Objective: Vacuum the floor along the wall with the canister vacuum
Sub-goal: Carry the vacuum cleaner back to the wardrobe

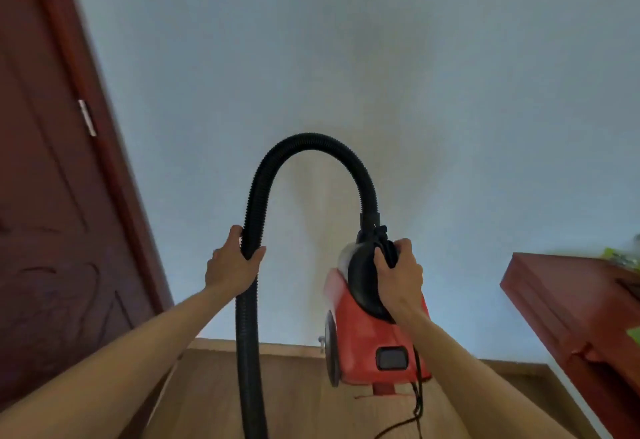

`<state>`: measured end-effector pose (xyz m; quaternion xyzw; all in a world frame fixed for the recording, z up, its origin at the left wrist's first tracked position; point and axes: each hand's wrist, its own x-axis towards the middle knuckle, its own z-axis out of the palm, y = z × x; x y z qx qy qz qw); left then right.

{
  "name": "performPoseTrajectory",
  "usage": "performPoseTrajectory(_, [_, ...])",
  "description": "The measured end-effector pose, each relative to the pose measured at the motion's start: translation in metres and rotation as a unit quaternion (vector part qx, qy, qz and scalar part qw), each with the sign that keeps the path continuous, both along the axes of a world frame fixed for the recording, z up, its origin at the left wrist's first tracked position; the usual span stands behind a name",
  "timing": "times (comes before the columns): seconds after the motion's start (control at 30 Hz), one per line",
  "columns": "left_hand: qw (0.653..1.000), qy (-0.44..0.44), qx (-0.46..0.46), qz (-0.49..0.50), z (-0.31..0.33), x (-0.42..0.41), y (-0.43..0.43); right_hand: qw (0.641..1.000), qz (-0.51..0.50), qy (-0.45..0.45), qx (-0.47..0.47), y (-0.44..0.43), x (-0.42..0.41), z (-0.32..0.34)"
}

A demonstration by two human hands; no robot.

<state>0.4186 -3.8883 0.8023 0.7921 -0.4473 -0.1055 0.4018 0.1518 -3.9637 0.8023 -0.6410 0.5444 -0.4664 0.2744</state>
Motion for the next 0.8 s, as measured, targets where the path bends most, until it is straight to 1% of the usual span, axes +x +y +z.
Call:
performPoseTrajectory(0.17, [0.992,-0.026,-0.028,0.118,0.042,-0.01,0.077,0.995,0.094,0.004,-0.033,0.025,0.008,0.021])
performPoseTrajectory(0.37, [0.974,-0.067,-0.02,0.217,0.067,-0.011,0.184,0.984,0.177,-0.008,-0.035,0.081,0.033,0.043])
performPoseTrajectory(0.6, [0.946,-0.085,-0.027,0.311,0.095,-0.027,0.309,0.958,0.279,-0.034,-0.051,0.174,0.061,0.065])
performPoseTrajectory(0.8, [0.916,-0.096,-0.032,0.388,0.116,-0.056,0.456,0.93,0.355,-0.045,-0.08,0.276,0.072,0.088])
